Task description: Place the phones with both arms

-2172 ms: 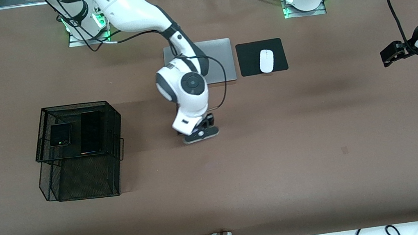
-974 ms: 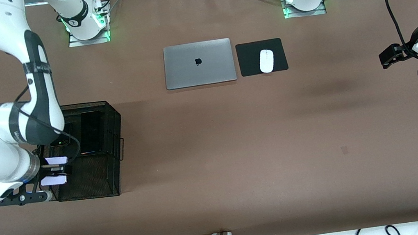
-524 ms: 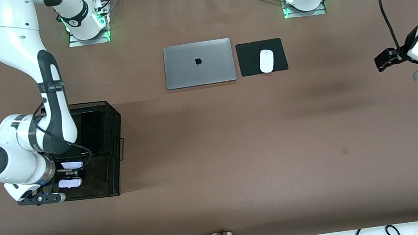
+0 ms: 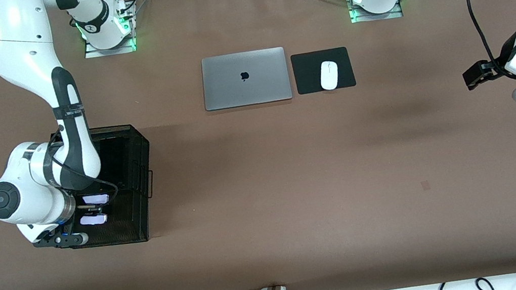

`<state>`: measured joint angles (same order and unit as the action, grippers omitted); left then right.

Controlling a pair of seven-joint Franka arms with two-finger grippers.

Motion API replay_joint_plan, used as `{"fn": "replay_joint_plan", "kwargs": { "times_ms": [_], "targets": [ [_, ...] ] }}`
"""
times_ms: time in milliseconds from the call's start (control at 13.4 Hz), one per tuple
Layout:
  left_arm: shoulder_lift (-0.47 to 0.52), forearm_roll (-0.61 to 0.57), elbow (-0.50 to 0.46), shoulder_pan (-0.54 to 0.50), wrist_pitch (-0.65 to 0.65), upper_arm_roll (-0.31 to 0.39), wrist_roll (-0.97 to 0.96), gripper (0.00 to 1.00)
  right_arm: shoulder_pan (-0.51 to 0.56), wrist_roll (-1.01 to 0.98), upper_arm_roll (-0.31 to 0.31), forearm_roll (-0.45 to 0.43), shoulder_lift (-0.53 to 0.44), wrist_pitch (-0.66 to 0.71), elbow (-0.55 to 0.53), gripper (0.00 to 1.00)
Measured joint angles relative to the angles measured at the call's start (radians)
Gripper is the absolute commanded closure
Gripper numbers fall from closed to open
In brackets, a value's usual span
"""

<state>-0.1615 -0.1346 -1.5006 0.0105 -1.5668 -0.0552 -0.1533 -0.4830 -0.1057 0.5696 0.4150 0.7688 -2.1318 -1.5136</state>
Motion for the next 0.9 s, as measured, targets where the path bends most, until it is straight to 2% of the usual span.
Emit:
{"fn": "replay_joint_plan", "kwargs": {
  "times_ms": [374, 674, 899],
  "targets": [
    [0.000, 0.003, 0.007, -0.001, 0.000, 0.000, 0.000, 0.00, 0.001, 0.000, 0.020, 0.002, -0.016, 0.033, 0.063, 0.00],
    [0.036, 0.051, 0.025, -0.001, 0.001, -0.001, 0.000, 0.00, 0.005, -0.002, 0.097, 0.002, -0.100, 0.323, 0.166, 0.00],
    [0.092, 0.061, 0.030, 0.000, 0.007, -0.002, 0.001, 0.00, 0.005, 0.002, 0.125, -0.008, -0.230, 0.512, 0.186, 0.00]
  ]
}}
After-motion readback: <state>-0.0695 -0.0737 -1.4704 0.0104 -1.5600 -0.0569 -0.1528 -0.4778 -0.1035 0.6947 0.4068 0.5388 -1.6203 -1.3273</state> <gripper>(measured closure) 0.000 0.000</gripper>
